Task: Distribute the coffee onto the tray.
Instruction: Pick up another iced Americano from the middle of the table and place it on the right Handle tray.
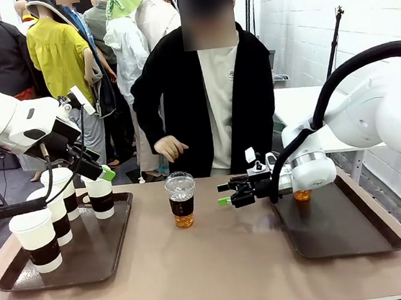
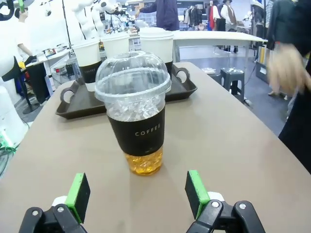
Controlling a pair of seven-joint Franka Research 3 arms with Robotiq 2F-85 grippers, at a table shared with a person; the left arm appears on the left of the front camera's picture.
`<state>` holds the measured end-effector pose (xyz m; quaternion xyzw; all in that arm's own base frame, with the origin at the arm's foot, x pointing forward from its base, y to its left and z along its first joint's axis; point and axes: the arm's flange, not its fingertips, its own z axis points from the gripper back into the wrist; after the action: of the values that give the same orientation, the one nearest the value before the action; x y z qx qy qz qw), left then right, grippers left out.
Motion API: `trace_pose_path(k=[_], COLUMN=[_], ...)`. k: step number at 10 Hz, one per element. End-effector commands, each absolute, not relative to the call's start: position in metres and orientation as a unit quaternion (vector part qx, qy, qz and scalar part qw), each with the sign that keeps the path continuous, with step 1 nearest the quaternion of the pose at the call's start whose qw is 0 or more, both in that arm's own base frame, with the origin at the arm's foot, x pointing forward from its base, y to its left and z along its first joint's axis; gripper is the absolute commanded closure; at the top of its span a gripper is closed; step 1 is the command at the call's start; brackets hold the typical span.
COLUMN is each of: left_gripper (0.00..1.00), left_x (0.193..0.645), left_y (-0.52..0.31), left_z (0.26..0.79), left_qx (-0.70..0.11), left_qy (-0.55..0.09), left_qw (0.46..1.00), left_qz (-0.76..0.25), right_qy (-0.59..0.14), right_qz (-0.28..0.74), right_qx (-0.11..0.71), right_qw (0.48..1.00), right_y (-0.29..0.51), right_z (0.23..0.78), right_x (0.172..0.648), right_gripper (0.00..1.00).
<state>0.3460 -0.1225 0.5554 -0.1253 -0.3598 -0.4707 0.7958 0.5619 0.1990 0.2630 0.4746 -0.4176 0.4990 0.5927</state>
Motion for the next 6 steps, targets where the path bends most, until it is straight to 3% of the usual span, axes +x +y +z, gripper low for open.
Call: trace_pose_path(k=[1,6], left_gripper=[0.00,0.00], left_x=[0.3468,0.3468], left_y=[-0.1218,-0.1218], left_z=[0.5558,0.5558], left_qx=[-0.128,-0.128], left_qy=[-0.357,-0.357], left_qw=[0.798,0.798], left_qz=[-0.468,-0.468], right_qy=[-0.412,-0.418], right_qz=[0.506,0.506], right_qx=[0.469,0.473], right_qw=[0.595,0.587], right_y=[0.2119,0.2093], right_z=[0.2584,0.2611], right_x=[0.5762,0.5711], right_gripper=[0.00,0.00])
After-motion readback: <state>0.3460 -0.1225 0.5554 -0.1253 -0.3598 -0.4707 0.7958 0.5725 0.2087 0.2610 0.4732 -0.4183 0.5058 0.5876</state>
